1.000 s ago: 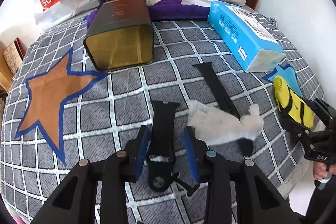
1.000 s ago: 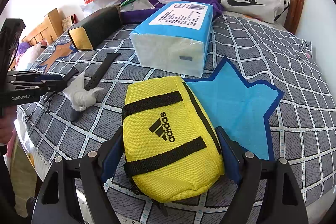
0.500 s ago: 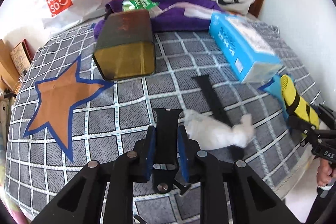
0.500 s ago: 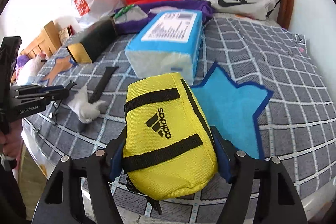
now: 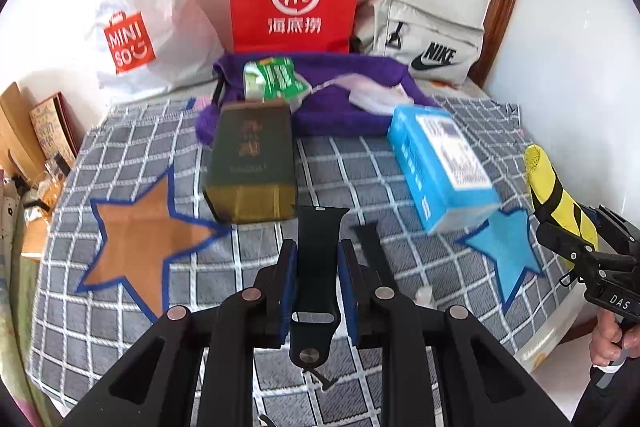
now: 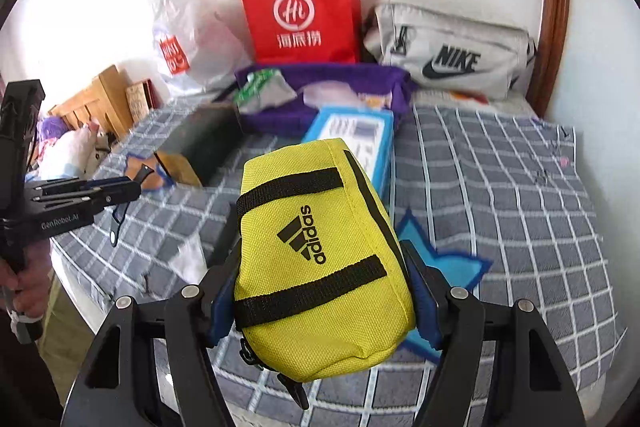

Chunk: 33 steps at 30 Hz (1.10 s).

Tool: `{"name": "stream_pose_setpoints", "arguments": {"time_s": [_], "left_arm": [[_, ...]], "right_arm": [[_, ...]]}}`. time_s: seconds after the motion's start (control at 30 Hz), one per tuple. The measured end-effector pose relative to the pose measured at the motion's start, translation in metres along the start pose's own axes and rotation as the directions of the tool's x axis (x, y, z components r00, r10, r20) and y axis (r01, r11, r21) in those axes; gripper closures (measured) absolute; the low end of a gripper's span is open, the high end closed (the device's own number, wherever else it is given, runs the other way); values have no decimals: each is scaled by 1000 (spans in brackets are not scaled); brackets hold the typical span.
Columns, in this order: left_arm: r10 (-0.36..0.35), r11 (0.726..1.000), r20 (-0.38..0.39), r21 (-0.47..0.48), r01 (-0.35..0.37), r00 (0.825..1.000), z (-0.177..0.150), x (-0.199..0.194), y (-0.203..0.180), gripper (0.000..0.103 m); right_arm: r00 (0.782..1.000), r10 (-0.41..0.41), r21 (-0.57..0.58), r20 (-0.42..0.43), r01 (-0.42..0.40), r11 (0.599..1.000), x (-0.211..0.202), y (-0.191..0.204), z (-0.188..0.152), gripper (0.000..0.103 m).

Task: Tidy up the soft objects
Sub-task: 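Carry the watch strap and yellow pouch toward the purple towel with both tools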

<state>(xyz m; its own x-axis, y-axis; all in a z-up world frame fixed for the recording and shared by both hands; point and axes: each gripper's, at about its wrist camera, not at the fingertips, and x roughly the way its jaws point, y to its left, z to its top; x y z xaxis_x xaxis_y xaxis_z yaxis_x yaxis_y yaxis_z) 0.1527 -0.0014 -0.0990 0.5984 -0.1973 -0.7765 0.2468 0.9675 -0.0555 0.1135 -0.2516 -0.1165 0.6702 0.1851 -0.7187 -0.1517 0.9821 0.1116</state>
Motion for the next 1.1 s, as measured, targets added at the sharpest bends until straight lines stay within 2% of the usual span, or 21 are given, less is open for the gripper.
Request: {"name": "stream_pose_setpoints", "arguments": {"time_s": [0.27, 0.5, 1.1], "left_arm": [[-10, 999, 22, -44, 11, 1000, 34, 1, 11, 83], [-7, 999, 37, -53, 9, 999, 60, 11, 19, 83], [14, 992, 62, -124, -6, 998, 136, 56, 44, 83]], "right_arm": [[1000, 3, -21, 20, -2, 1000, 4, 3, 44, 32], [1000, 1, -7, -2, -1, 1000, 27, -1, 80, 32], [999, -3, -16, 48, 4, 1000, 85, -17, 160, 32]]}}
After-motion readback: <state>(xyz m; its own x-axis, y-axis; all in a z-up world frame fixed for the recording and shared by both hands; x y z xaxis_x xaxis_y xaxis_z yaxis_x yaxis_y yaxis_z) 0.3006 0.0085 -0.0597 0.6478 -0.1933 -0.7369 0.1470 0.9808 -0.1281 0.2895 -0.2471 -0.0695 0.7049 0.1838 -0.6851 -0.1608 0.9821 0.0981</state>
